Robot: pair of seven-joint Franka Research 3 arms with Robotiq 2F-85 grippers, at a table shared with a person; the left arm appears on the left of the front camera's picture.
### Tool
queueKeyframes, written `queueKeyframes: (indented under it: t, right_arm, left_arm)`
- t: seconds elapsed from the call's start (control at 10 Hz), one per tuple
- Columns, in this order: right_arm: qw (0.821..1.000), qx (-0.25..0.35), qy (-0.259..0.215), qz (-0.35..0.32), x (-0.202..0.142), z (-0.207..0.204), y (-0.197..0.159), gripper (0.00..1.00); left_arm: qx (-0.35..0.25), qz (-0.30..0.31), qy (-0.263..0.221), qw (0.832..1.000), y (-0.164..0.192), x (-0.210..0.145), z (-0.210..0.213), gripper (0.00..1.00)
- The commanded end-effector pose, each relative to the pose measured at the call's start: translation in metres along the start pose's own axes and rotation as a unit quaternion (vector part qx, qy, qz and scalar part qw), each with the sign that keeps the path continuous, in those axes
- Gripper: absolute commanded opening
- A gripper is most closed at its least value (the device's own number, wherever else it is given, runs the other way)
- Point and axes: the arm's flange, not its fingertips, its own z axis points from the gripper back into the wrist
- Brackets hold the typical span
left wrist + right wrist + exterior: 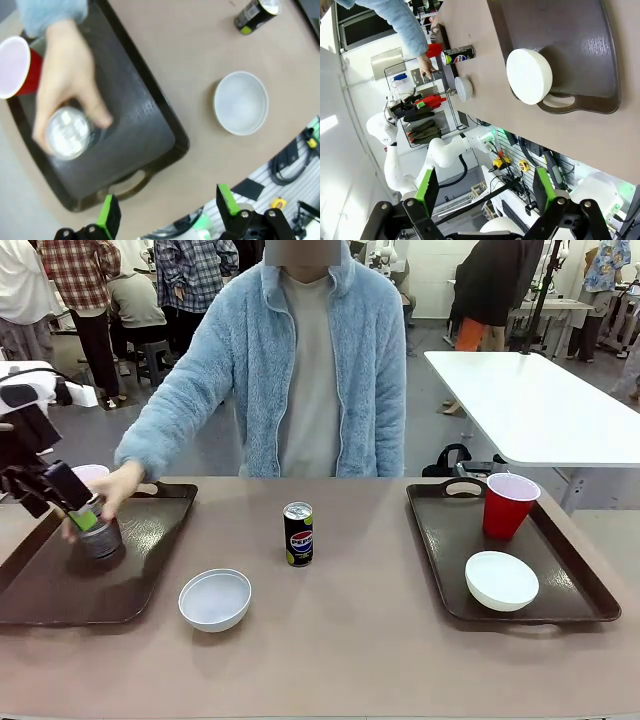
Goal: Prepare tableware on both trays.
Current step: Pick up a Picnic Bowl from the table and place it on a Handle tray.
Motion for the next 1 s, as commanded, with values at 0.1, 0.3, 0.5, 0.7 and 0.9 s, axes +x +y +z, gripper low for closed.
queueKeyframes:
  t: [0.1,0.3,0.5,0.7,0.9]
  right_arm:
    - [1.000,0.003,-0.001,0.002,-0.004,-0.001,0.002,0.99]
    - [1.000,0.003,-0.001,0.002,-0.004,-0.001,0.002,0.99]
    - [1.000,0.003,-0.001,0.002,-0.004,-0.001,0.002,0.99]
    - [1.000,0.003,-0.001,0.002,-0.004,-0.001,0.002,0.99]
    - [1.000,0.003,-0.001,0.002,-0.004,-0.001,0.002,0.99]
  left_arm:
    - [0.030,0.016,0.002,0.999,-0.027,0.023,-0.019,1.00]
    - [0.056,0.042,0.005,0.998,-0.048,0.037,-0.034,1.00]
    - [0.060,0.091,-0.003,0.994,-0.065,0.053,-0.054,1.00]
    - [0.054,0.111,0.006,0.992,-0.080,0.057,-0.087,1.00]
    - [0.036,0.112,0.030,0.993,-0.092,0.057,-0.116,1.00]
